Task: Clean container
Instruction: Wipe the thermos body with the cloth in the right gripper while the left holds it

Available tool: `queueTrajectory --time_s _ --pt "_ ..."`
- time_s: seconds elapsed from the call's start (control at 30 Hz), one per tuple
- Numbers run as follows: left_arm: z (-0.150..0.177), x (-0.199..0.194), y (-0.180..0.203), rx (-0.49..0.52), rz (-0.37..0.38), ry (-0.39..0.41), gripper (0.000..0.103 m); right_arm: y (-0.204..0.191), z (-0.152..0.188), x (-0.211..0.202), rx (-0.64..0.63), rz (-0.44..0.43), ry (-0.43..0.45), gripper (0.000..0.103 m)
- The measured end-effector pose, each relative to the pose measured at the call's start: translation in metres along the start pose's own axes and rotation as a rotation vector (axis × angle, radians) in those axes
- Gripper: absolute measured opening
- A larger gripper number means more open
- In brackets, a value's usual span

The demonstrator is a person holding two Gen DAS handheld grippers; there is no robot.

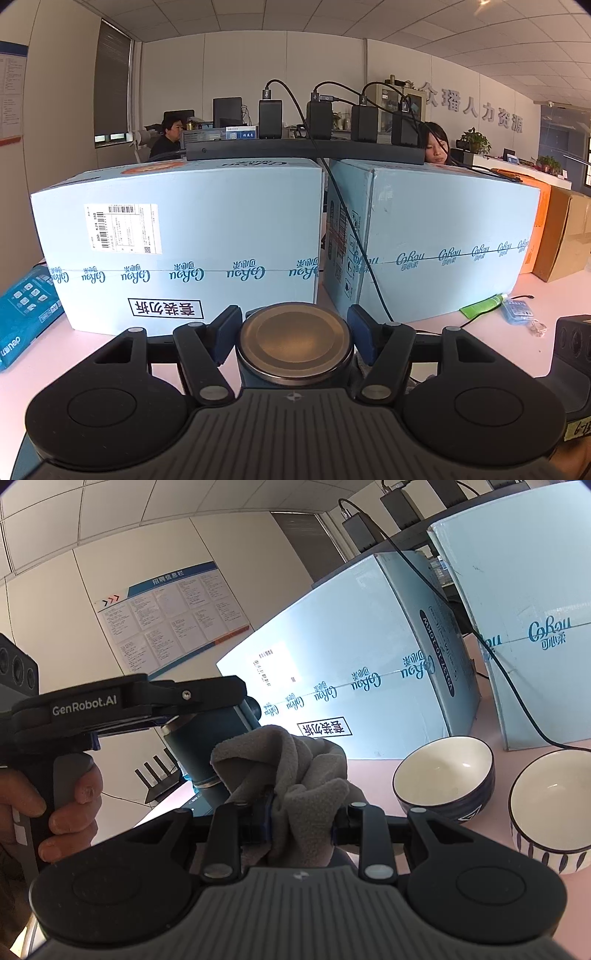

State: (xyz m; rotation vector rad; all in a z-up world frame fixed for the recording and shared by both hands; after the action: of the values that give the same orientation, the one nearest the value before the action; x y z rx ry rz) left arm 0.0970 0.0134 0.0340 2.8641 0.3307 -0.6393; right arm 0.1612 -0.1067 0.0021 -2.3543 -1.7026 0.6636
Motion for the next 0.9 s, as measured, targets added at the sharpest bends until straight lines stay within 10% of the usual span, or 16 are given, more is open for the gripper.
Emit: queueTrajectory --time_s 0.3,0.9 --pt "-0.001 0.000 0.001 -0.003 -0.003 -0.006 0.058 -0.004 -0.011 -0.003 -0.031 -0.020 0.053 0.030" --pt "-0.002 0.001 0.000 -0.028 -0.004 -0.011 0.058 0.017 0.068 0.034 -0.042 0.087 -0.281 0.030"
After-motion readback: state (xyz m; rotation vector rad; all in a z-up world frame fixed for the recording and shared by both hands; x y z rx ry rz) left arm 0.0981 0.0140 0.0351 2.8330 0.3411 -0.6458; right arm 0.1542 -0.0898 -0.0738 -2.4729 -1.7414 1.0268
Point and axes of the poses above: each gripper's, at about its wrist camera, not at the fingertips, and x roughly the way its jaws point, y to its right, z to its underside, the point moved 5 cm from there along x, roughly the way its jaws point, and after that the axes turned 8 degrees about -x, right-handed, at the moved point
